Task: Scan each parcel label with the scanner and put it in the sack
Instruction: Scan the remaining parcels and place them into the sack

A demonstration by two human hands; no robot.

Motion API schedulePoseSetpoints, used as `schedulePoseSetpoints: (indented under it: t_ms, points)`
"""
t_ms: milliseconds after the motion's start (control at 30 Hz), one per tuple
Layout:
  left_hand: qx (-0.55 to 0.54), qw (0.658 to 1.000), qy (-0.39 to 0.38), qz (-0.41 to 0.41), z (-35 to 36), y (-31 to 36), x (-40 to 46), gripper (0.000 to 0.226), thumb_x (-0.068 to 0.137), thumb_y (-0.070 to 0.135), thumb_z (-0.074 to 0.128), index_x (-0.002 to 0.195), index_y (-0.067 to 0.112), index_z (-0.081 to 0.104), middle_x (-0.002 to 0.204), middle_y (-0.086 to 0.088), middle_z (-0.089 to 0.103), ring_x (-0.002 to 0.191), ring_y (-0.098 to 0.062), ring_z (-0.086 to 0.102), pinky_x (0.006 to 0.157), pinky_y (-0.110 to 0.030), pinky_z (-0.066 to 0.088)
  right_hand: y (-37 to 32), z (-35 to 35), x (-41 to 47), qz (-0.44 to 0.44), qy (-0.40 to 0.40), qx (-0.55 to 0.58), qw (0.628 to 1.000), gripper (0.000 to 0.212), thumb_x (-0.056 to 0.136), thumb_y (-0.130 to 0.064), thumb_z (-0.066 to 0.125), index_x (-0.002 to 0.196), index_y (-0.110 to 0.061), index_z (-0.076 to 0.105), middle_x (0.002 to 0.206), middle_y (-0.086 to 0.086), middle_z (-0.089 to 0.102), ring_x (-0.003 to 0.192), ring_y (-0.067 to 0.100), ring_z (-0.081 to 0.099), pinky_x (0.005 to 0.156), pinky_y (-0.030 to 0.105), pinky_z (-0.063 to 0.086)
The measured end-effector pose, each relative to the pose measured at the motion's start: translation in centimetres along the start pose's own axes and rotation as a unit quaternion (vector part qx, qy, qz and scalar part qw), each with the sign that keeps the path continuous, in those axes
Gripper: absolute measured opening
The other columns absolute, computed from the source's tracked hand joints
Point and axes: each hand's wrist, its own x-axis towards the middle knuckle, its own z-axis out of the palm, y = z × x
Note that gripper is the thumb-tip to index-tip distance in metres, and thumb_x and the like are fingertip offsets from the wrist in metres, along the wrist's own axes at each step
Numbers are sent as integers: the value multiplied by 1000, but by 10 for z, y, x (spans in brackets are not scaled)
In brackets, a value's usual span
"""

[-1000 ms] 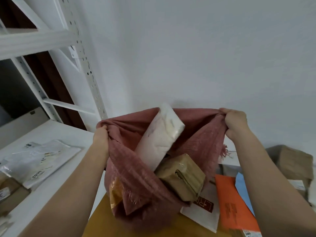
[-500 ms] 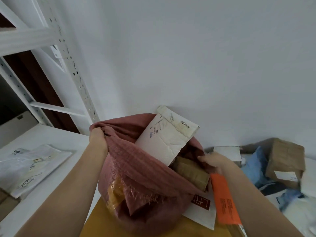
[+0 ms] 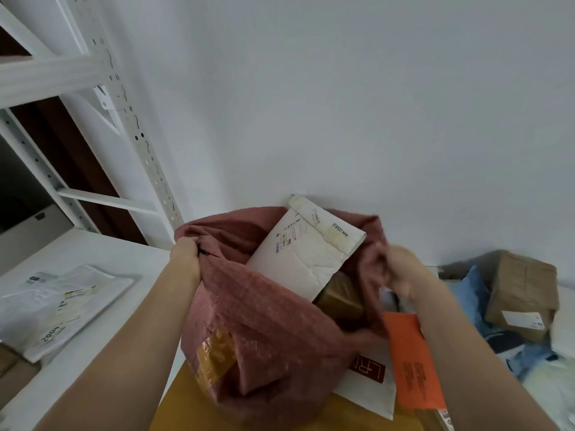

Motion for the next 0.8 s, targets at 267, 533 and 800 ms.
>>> schedulePoseSetpoints:
  t_ms: [267,533,800]
  points:
    - [-28,999,-33,-24,2,-11,-22,42,103,8,38,138,-15,38,107,-29,56,107,-37,51,97,-29,42,-90,7,-66,-228,-8,197,953,25,101,-19,48,84,-8,63,58,-1,70,52,9,67,48,23,55]
    - [-109,984,-92,-103,6,-21,-40,23,94,-4,40,74,1,49,71,-10,48,59,-23,44,27,-20,40,-47,-16,-8,-160,142,-304,928,21,87,-18,57,70,-8,64,85,18,66,83,32,63,80,41,53]
    - [-91,988,-46,-116,33,-19,-17,17,86,4,48,103,6,47,82,-13,47,72,-28,50,63,-34,46,-6,-31,29,-73,96,-221,968,43,88,-10,63,127,-16,46,102,6,55,87,24,61,64,34,55]
